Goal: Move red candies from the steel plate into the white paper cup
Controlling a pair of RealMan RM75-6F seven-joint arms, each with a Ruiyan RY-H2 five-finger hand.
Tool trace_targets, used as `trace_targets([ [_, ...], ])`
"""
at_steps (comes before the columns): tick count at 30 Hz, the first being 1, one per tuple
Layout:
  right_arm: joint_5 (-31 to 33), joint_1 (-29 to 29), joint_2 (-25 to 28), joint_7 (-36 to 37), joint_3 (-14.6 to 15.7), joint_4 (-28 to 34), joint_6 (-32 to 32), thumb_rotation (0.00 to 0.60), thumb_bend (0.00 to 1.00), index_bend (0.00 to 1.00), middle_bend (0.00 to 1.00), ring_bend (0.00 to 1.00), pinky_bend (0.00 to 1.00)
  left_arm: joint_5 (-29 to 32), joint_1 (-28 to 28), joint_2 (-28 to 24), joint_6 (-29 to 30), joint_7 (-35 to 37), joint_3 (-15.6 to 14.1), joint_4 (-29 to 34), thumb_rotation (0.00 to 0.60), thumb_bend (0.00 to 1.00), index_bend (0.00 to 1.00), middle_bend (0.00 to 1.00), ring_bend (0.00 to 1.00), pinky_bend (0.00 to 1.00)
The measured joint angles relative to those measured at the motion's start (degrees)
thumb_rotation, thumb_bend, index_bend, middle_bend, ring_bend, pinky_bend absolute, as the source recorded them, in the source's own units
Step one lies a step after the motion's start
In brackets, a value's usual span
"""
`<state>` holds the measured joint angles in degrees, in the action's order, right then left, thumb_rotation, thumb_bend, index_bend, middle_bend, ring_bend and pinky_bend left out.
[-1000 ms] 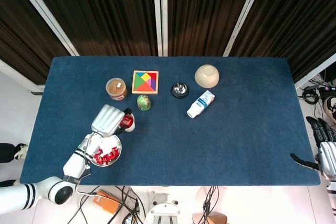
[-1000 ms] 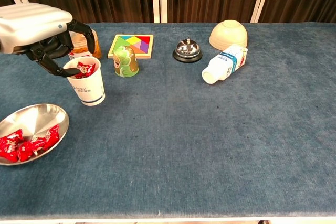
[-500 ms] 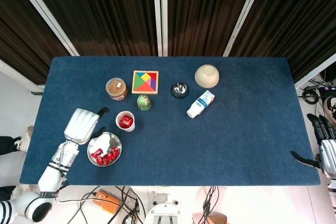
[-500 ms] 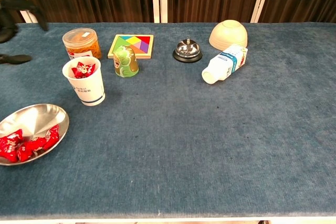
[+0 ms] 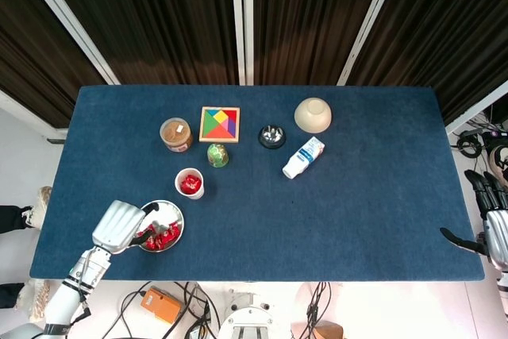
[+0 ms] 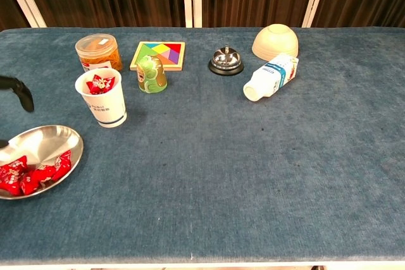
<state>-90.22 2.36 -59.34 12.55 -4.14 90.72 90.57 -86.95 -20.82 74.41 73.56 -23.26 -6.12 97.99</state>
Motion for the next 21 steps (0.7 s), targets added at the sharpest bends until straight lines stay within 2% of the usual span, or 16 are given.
trace_targets([
  [8,-0.02,0.04,0.66,-0.89,0.0,1.04,-0.15,0.6,0.2,0.01,0.16,0.11,0.2,-0.23,0.08,2.52,-3.57,-0.5,-0.78,-2.23,0.6,0.19,0.39,0.85,0.78,0.83],
  [21,0.33,0.64,-0.11,-1.09,0.32,0.72,-1.68,0.6,0.2,0.01,0.16,0.11,0.2,-0.18,0.51,3.25,-6.07,-0.63,-1.33,-1.12,0.6,0.19,0.39,0.85,0.78,0.83],
])
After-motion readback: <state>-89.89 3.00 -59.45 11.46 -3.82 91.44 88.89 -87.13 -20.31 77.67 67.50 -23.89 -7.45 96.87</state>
